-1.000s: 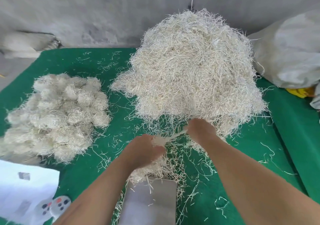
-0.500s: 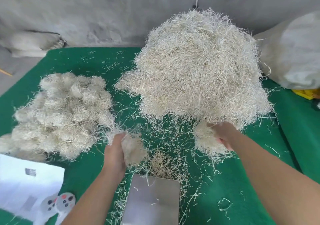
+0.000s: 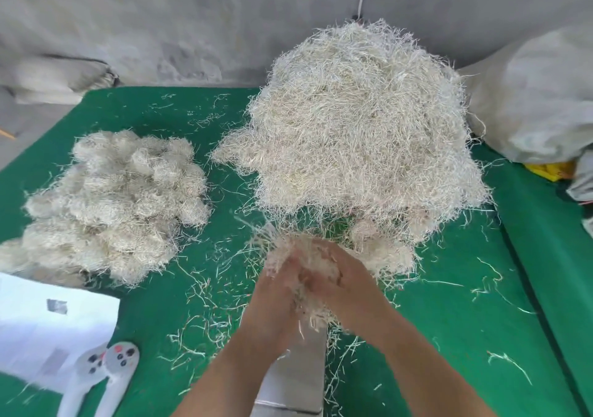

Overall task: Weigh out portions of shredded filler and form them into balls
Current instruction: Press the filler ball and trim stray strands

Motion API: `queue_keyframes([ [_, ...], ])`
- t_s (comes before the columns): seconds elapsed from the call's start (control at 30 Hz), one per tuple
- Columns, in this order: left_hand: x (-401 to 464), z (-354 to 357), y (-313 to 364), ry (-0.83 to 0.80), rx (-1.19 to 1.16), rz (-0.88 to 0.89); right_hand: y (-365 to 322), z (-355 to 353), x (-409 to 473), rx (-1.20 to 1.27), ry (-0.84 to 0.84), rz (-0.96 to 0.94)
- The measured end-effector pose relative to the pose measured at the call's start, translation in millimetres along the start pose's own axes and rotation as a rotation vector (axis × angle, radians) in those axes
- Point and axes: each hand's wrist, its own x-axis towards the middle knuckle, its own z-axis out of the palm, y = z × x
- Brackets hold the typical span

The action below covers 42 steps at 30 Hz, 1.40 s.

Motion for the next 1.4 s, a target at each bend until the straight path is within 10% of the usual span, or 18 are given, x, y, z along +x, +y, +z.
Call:
queue_keyframes([
  [0.2, -22, -45, -24, 0.28, 0.047, -0.073, 17, 7, -12, 0.397, 0.221, 0.232],
  [0.3, -35, -53, -36, 0.152, -0.018, -0.15, 24, 28, -15, 0.467, 0.185, 0.362],
  [0.4, -45, -53, -45, 0.032, 0.076, -0.083, 30, 53, -18, 0.304, 0.109, 0.399],
  [0.57, -43, -64, -62, 0.453, 0.272, -0.155, 51, 55, -21, 0.156, 0.193, 0.378],
  [0.77, -48, -89, -82, 0.347, 0.373, -0.292, 76, 70, -35, -0.238, 0.042, 0.388],
  [1.07, -73, -110, -91, 0.63, 0.5, 0.028, 79, 77, -63, -0.391, 0.137, 0.198],
  [1.4, -84, -81, -72, 0.214, 1.135, 0.452, 70, 86, -74, -0.662, 0.057, -0.046],
])
